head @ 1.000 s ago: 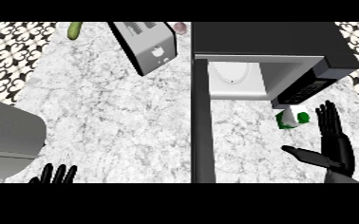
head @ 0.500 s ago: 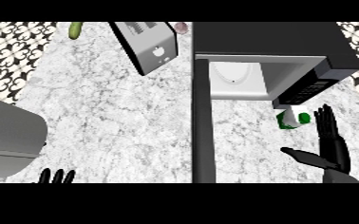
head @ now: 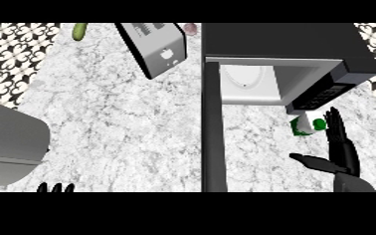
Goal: Pick up the milk, place it into the microwave and close the microwave
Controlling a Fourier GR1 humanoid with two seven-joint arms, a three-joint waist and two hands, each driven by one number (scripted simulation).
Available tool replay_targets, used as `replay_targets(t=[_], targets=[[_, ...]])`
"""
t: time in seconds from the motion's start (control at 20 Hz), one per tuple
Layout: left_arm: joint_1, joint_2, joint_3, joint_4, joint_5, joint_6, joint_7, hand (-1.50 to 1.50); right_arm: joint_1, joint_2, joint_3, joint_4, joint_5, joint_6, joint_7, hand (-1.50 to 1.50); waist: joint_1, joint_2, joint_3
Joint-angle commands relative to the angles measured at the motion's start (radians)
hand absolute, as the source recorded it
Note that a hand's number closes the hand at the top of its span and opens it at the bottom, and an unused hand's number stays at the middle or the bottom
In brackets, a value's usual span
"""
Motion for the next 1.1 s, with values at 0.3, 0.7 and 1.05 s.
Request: replay_targets(t=[0.3, 0.7, 1.05], targets=[[0.054, 0.042, 0.012, -0.056, 0.028, -0.032, -0.008, -1.5, -0.047, -0.018, -0.009, 0.058, -0.012, 0.067, -0.076, -1.5, 0.006, 0.001, 0.0], [0.002, -0.014, -0.041, -0.009, -0.03, 0.023, 0.009, -1.5, -0.085, 0.046, -0.03, 0.062, -0.021, -0.1, -0.104, 1.5, 0.005, 0.002, 0.001], [0.02, -0.004, -0.039, 0.026, -0.023, -0.006, -0.042, -1.5, -0.144, 0.016, -0.039, 0.064, -0.008, -0.211, -0.079, 1.5, 0.017, 0.005, 0.001]])
